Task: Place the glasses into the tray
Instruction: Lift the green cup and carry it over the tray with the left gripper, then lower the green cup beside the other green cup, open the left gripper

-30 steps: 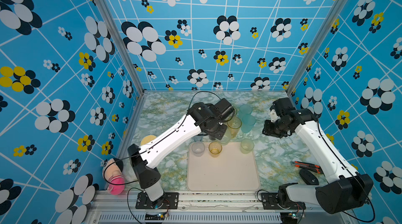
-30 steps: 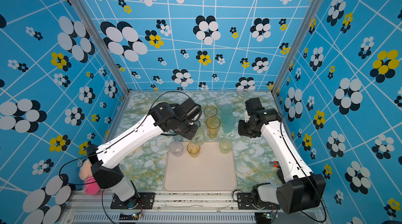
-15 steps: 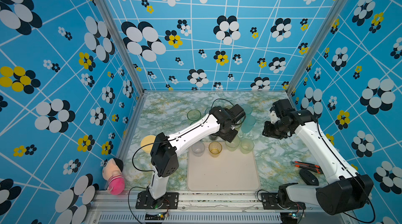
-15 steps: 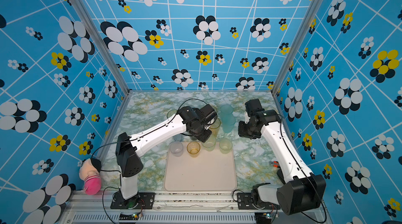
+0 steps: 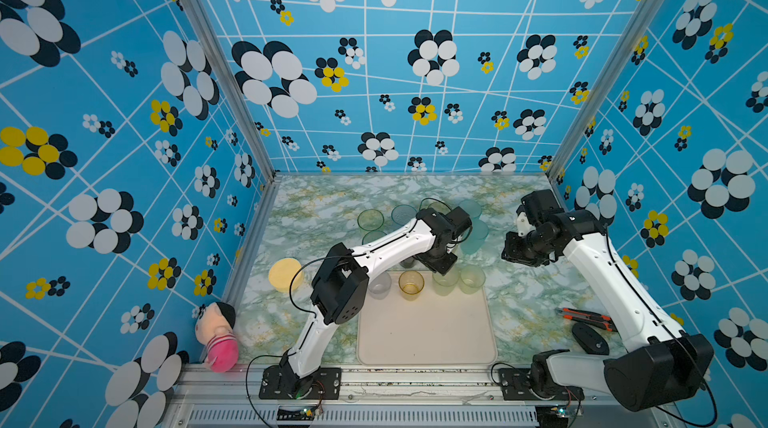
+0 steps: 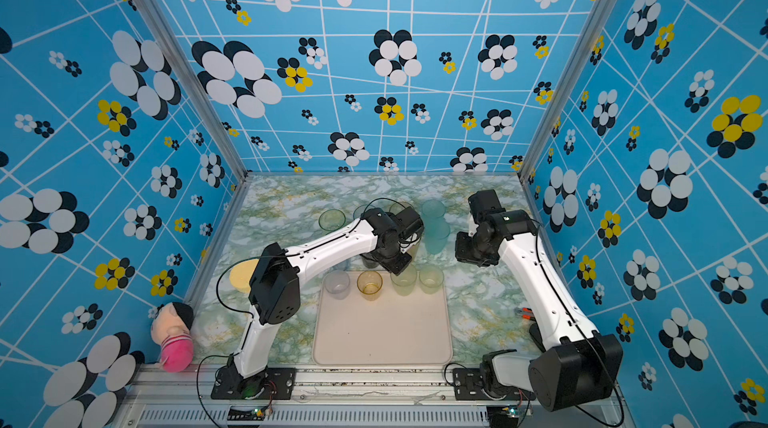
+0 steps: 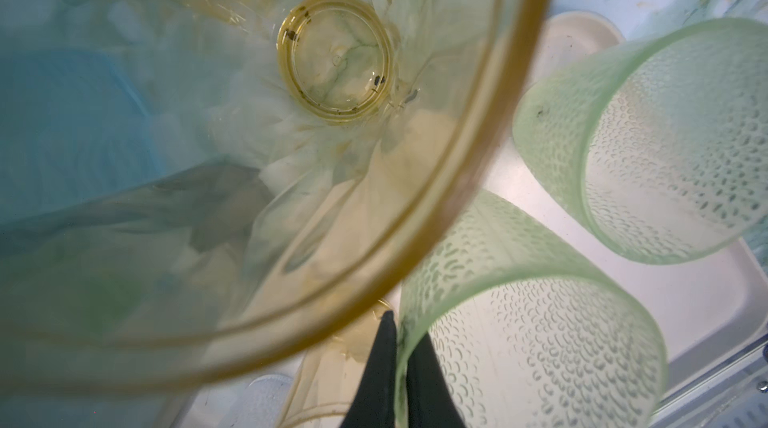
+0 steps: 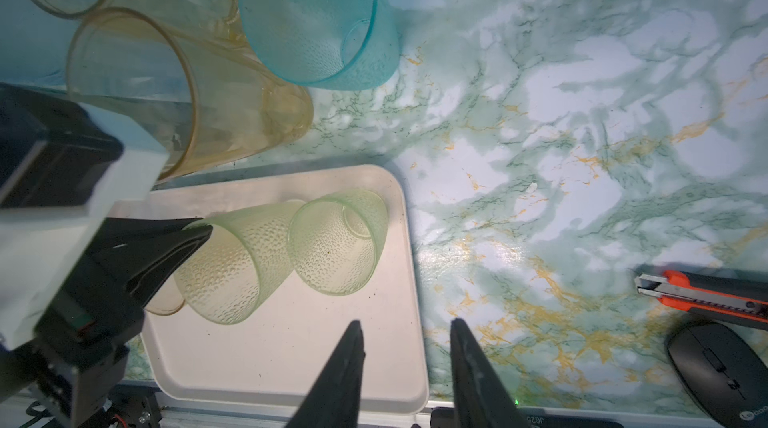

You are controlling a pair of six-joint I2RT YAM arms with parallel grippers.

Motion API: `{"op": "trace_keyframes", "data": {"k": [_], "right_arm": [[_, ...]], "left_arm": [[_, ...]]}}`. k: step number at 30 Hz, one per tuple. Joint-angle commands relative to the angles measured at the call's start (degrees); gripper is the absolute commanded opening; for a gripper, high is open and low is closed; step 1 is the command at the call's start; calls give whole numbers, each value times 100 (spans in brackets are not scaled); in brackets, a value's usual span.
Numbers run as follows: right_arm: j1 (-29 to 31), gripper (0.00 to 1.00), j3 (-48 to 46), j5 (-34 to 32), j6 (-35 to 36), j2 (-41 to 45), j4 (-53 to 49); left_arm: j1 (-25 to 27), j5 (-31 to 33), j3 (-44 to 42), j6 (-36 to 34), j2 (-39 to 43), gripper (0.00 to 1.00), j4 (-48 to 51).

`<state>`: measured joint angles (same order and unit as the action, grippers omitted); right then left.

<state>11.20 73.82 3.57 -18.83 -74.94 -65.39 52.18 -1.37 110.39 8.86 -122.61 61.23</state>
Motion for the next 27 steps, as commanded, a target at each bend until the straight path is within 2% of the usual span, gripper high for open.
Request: {"op": "trace_keyframes", "data": {"k": [1,15,18,23,27], "right_arm": [[-37,37,-93,-27,-102,75,-53],[-30,37,-85,-8,-207,-3,25],[-30,37,-104,22,-238,-3,66],[-30,38,-130,64,-292,-3,135],[-30,38,-102,47,-314,-3,147]], "left_arm": [[-40,-30,274,-166,-84,0,102],[-42,306,405,-331,-235,2,345],[-41,396,347,-355,-194,7,347],[-39,331,277,-359,-157,24,280],[-41,242,246,-324,-112,29,240]]}}
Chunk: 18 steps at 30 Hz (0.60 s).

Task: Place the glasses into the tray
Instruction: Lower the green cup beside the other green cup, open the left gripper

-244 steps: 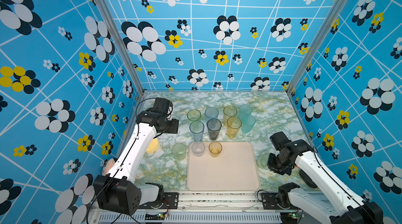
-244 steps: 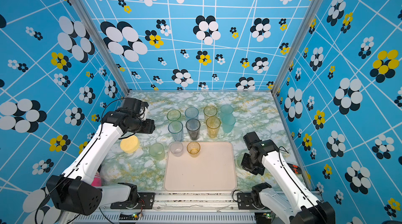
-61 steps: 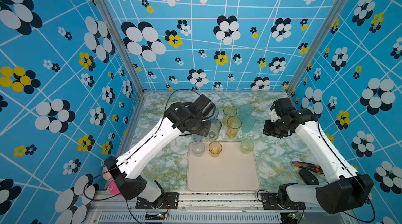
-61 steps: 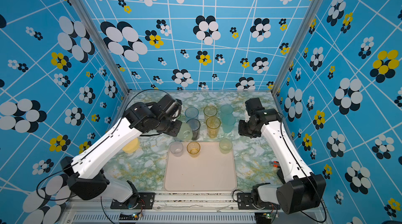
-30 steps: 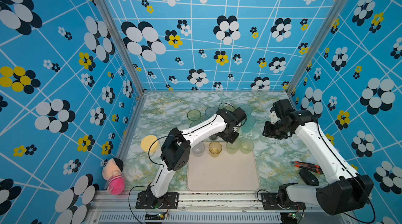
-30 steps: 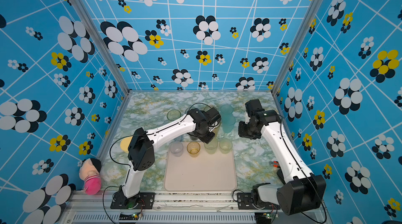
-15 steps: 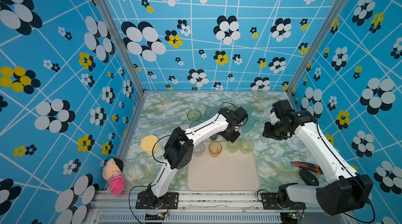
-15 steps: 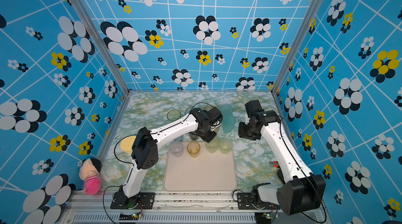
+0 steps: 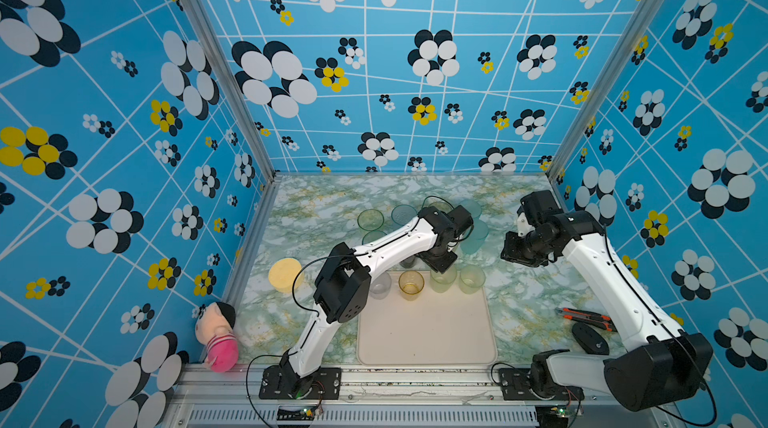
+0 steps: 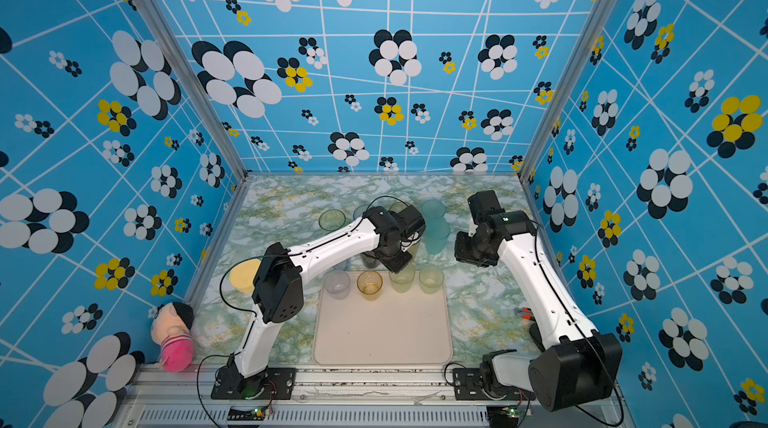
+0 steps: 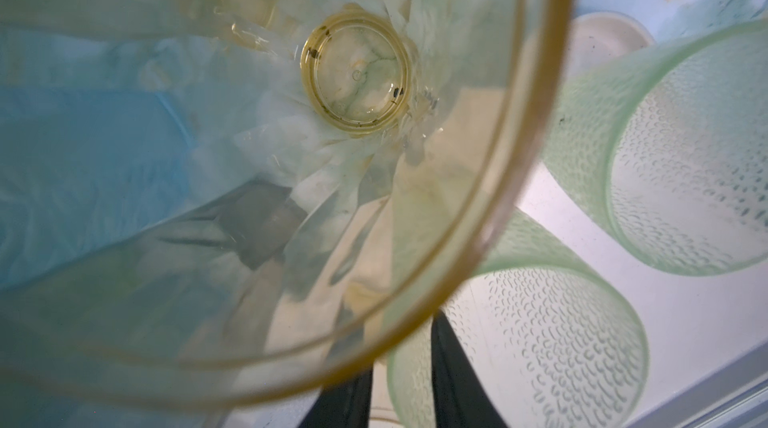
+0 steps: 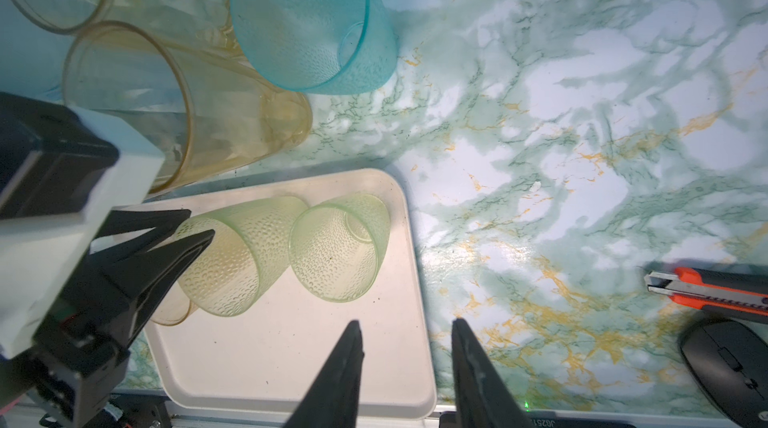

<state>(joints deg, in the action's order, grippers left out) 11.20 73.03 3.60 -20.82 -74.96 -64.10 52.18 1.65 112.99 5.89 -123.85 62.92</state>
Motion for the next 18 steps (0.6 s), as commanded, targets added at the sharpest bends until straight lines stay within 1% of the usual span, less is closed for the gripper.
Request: {"op": "trace_keyframes", "data": {"k": [1,5,11,16,17,18], "right_arm": [[-30,38,-20,36,-120,7,28],[-35,39,39,-7,-172,-40,178],[-31,38,312,-104,-195,-357,427],[-30,36,793,-248,-35,-911,459],[-31,35,915,-296,2,-1065,446],[-30,35,1036,-350,44,-1228,442]], "left_arm": [[-45,-74,-22,-10,38,31,72],[-59,-23,-91,60,336,36,54],[-61,151,-59,165,1115,36,116],[-84,289,149,206,1735,38,200],[-151,309,183,255,1750,38,219],[-261,266,210,352,1947,39,239]]}}
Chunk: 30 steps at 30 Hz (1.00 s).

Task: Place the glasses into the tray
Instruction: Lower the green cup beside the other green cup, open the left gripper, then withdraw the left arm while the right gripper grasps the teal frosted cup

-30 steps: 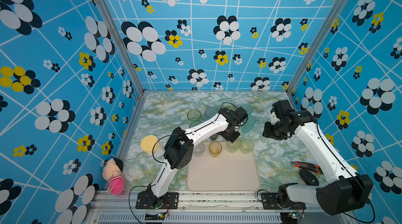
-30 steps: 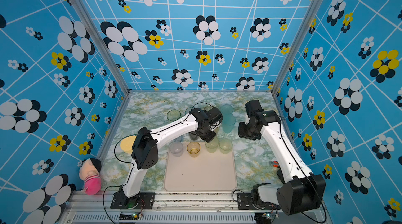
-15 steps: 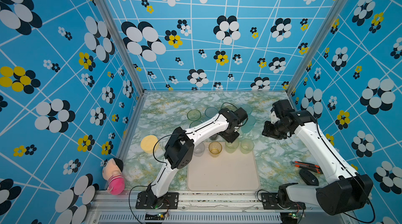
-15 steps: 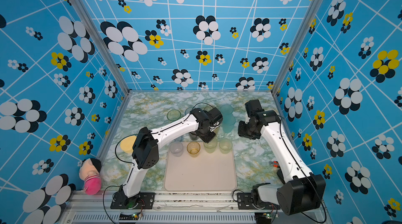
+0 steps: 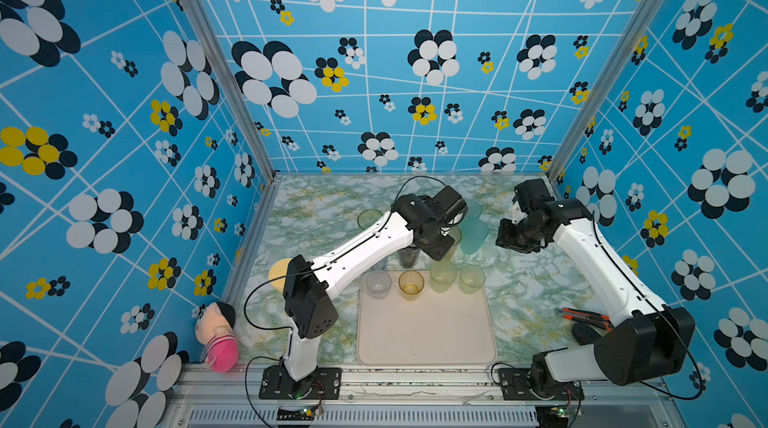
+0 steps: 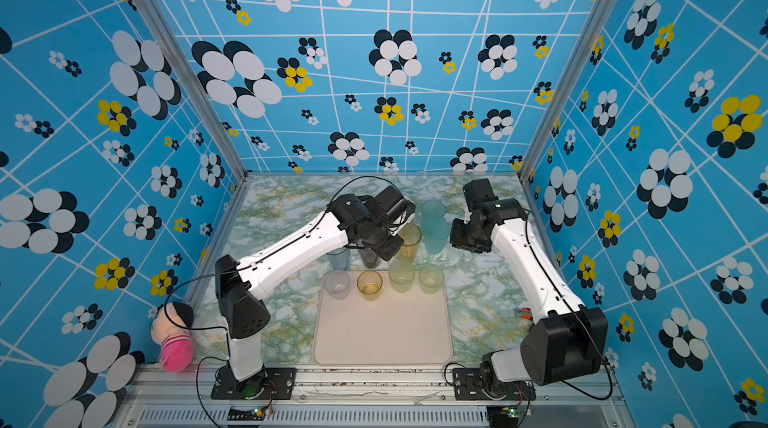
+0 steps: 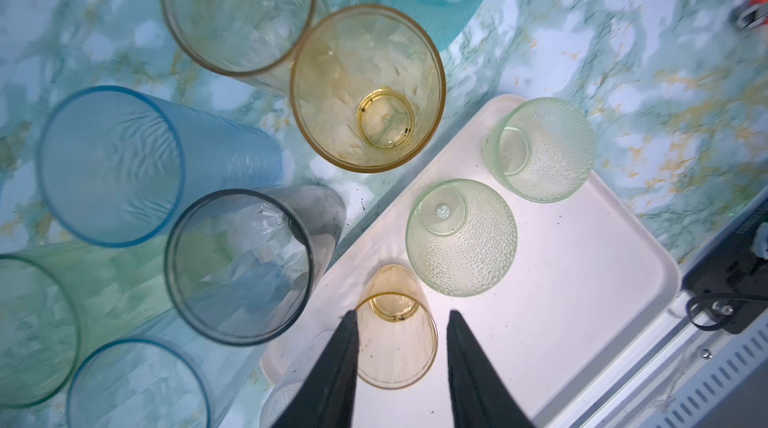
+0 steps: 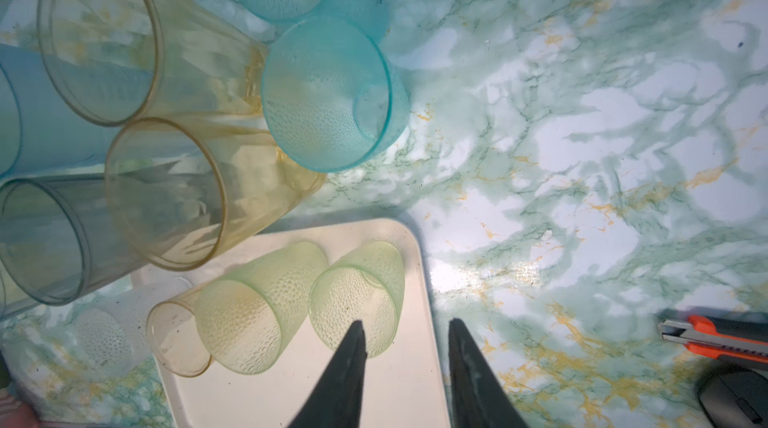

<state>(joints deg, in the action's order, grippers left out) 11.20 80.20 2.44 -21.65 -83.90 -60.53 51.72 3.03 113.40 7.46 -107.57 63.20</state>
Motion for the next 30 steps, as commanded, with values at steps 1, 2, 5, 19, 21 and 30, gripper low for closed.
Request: {"op": "trace_keyframes", "data": {"k": [1,2,5,19,21,30], "right_arm": [[-30,35,419,-258,158,-479,86],[-30,35,533,-299,201,-650,86],[-70,35,916,-339,338,-1145,44],[-138,31,2390,-228,564,-2745,-278],[-136,30,2484,-200,565,-2868,-331],[-138,28,2189,-108,599,-2894,-328]], "left_arm": [[-337,44,158,292,413,39,225],[-510,-107,98,446,540,38,208],[-1066,-539,-440,767,1076,37,-150],[-2894,-1109,-2216,1065,2836,37,-398],[-2999,-1111,-2251,1047,2920,37,-348],[-3360,-1193,-2436,951,3102,37,-330]]}}
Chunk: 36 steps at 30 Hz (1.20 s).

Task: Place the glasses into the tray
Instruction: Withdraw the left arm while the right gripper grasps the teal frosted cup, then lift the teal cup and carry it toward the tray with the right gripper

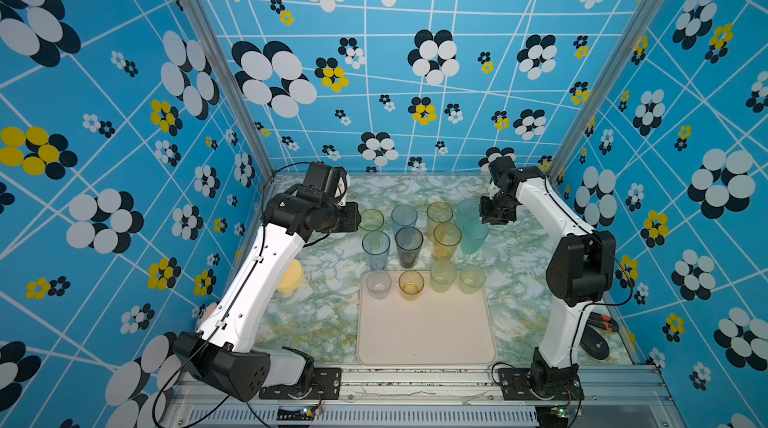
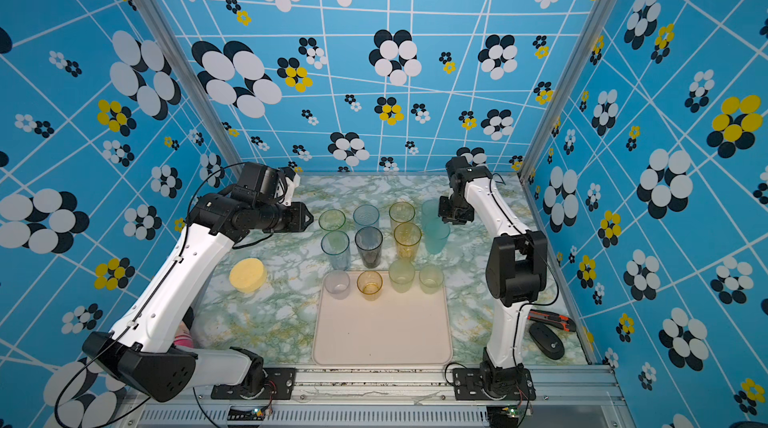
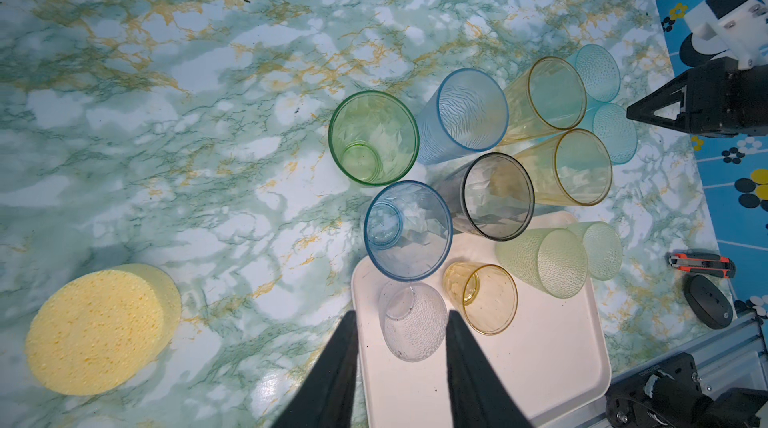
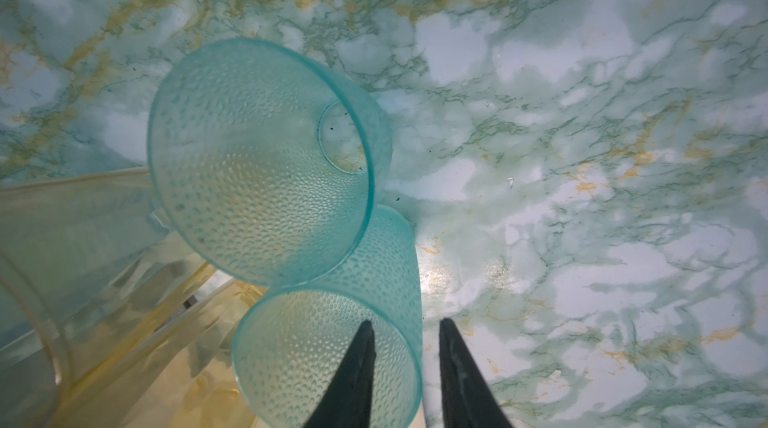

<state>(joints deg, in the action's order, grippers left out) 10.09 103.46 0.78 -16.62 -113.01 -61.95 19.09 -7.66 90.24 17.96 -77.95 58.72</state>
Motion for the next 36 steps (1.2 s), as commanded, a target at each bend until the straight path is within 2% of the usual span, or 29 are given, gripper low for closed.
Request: {"op": "trace_keyframes", "data": {"k": [1,14,22,30,36], "right_arm": [[-26,26,-155,63,97,5,-186],[-24,18,-326,159,166,-28,-177],[-29,2,-430,135,299,39,-194],[-24,1,-727,-388,300,1114,-121],[-16,1,-801,-579,413,2187,-666]], "left_arm": [[-115,-126,-133,-107,148,37,105],[-252,-148,-258,-162,184,37,105],[-301,-100,-448,-161,341,37,122],[-320,42,-662,-206,457,38,167],[-323,36,-762,-221,336,38,29]]}}
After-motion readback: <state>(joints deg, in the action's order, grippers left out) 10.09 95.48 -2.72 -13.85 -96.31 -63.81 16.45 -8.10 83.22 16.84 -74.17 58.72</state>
